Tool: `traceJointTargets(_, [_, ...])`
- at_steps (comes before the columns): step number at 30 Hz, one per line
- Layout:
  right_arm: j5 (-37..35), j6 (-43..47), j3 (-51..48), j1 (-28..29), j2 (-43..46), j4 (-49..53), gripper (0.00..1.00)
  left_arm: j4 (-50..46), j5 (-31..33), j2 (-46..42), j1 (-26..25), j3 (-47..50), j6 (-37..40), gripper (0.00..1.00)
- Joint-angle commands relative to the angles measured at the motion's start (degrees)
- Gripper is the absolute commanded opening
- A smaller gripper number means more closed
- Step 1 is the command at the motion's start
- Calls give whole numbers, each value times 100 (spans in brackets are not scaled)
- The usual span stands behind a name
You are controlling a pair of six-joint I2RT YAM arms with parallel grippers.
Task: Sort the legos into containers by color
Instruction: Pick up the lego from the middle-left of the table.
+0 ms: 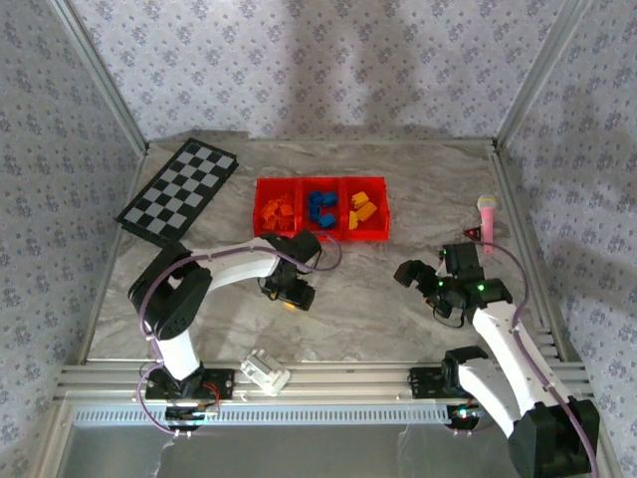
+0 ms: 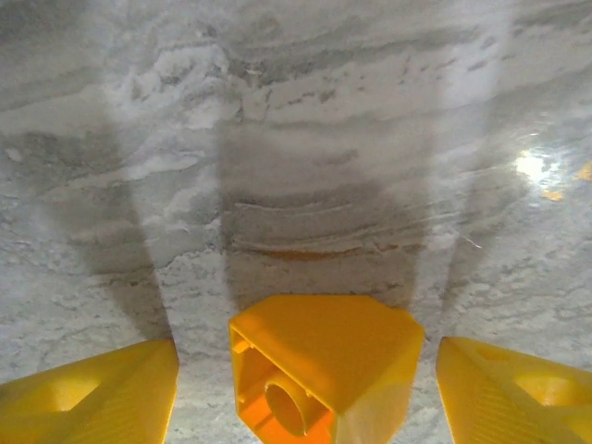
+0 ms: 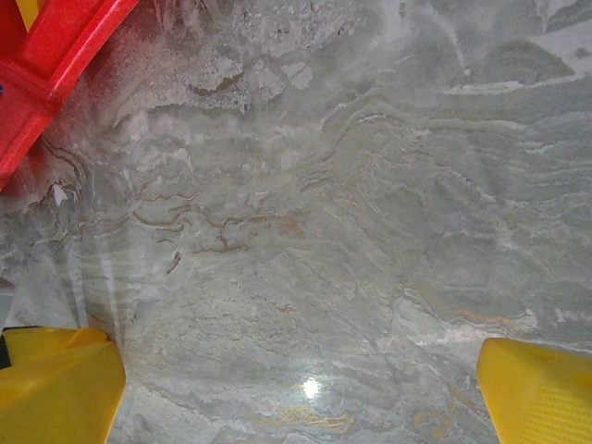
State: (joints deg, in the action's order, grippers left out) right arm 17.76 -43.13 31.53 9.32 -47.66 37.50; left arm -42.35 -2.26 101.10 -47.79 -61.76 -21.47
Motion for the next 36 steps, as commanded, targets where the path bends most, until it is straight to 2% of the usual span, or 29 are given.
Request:
traceJointTargets(1, [-80,-38,61,25,-27,74,100,-162,-143,211,-52,-100,-1,72])
traceJointTargets(6, [-79,-20,55,17,-63,65,100,-73,-184,279,-46,-47,-67,65])
traceJointTargets(10, [-87,-11,38,17,-59,47,100,-12,-213,296,-46,-56,-144,53])
traceJointTargets(20, [-88,60,-36,-9,-30,86,100,-80,-188,240,-46,-148,-243,36])
traceJointTargets(29, [-69,60,-77,-27,9,78,100,-293,27,-274,-68,-517,-321,32])
traceJointTargets(36, [-62,42,-103,-29,-18,5,100,-415,270,-629,-77,-1408,-376,30])
